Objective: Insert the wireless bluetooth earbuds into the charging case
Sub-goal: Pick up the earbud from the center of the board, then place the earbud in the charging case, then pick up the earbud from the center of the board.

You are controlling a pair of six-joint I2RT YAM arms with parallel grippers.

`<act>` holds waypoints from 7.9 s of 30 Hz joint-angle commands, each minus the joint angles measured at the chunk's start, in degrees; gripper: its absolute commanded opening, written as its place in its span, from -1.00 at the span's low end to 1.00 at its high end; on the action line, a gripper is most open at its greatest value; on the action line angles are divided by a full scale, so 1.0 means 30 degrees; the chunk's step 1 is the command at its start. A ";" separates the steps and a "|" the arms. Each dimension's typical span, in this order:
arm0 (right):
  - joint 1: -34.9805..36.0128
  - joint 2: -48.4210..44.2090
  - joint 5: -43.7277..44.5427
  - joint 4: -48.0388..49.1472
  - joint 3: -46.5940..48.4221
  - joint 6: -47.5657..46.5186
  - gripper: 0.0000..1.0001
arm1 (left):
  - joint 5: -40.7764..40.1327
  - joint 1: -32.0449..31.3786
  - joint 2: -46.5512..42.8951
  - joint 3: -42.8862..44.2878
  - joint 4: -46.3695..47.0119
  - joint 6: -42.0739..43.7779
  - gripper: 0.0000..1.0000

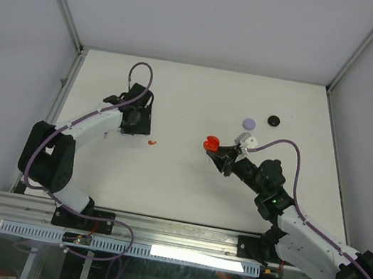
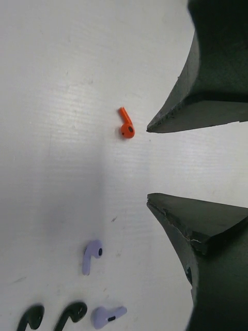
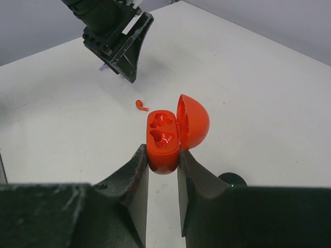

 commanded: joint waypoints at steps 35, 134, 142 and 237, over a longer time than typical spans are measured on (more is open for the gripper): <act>-0.0058 -0.0301 0.0070 0.0883 0.0052 0.0016 -0.99 | -0.2729 -0.2818 0.3874 0.1468 0.0245 -0.1853 0.12; 0.0534 0.4114 -0.1088 0.9129 0.1225 -0.0466 -1.00 | -0.3666 -1.3505 -0.7503 -0.1249 1.4688 0.9842 -0.76; 0.0571 0.3518 -0.1035 0.8893 0.1286 -0.0315 -1.00 | -0.3688 -1.3923 -0.6839 -0.1392 1.5137 1.0875 -0.77; 0.0543 0.2790 0.1282 0.8001 0.0310 0.0016 -1.00 | -0.2266 -0.6216 -0.9284 -0.0090 0.4409 0.0681 0.40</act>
